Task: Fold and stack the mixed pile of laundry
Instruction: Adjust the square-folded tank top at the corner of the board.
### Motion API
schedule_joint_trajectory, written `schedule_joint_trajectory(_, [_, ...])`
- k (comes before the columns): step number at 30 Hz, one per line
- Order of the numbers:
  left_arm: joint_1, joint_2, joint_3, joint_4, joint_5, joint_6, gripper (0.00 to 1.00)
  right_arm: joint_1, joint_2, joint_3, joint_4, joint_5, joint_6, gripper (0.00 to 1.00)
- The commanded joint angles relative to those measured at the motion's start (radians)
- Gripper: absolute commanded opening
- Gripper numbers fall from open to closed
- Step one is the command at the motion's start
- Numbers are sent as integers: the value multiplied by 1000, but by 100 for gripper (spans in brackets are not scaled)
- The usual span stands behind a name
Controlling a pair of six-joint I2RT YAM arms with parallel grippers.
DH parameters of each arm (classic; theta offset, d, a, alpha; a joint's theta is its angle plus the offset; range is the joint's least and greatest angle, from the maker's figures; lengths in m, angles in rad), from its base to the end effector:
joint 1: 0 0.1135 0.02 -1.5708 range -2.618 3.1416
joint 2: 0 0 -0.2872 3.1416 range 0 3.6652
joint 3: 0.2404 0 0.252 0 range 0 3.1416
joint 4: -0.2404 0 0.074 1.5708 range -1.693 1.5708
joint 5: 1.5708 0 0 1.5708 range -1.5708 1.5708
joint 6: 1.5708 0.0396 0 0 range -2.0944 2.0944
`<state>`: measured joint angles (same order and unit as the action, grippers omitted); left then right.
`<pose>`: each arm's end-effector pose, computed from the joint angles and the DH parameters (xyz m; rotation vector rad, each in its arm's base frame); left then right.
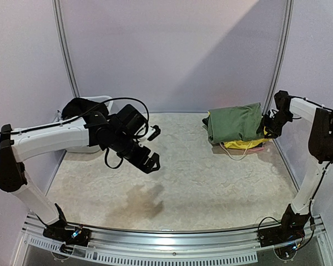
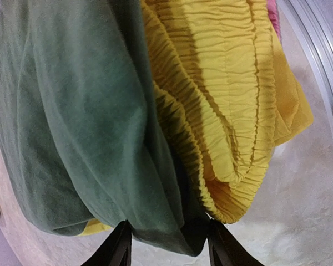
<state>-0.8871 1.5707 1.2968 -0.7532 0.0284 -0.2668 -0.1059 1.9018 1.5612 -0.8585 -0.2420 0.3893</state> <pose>0.2079 -0.2570 0.2951 0.8241 2.5368 -0.4373 0.4036 -0.0334 0.2551 0.6197 2.7106 0.4084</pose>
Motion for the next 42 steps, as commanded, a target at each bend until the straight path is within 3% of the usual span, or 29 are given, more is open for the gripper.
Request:
schedule_joint_trajectory(1, [0,-8,-3,-1,-12,-4,99,-3,42,34,25,-5,-3,43])
schedule_joint_trajectory(11, [0,2,4,-4,-12,4,100,-3,51,140,-77,70,-41,3])
schedule_joint_trajectory(13, [0,7,7,-3,-9,7,100,-3,51,169,-101,92,-51,0])
schedule_joint_trajectory(20, [0,28,36,-11,-2,19,99,-20,56,230,-161,204,-88,0])
schedule_joint_trajectory(30, [0,5,17,-15,3,13,100,-56,102,162,-103,181,-106,0])
schedule_joint_trajectory(33, [0,-2,12,-18,4,10,100,-56,141,157,-77,151,-109,9])
schedule_joint_trajectory(39, [0,-30,6,-33,-18,9,100,-57,173,220,-111,187,-100,37])
schedule_joint_trajectory(42, [0,-45,5,-40,-25,10,99,-56,161,249,-146,222,-96,41])
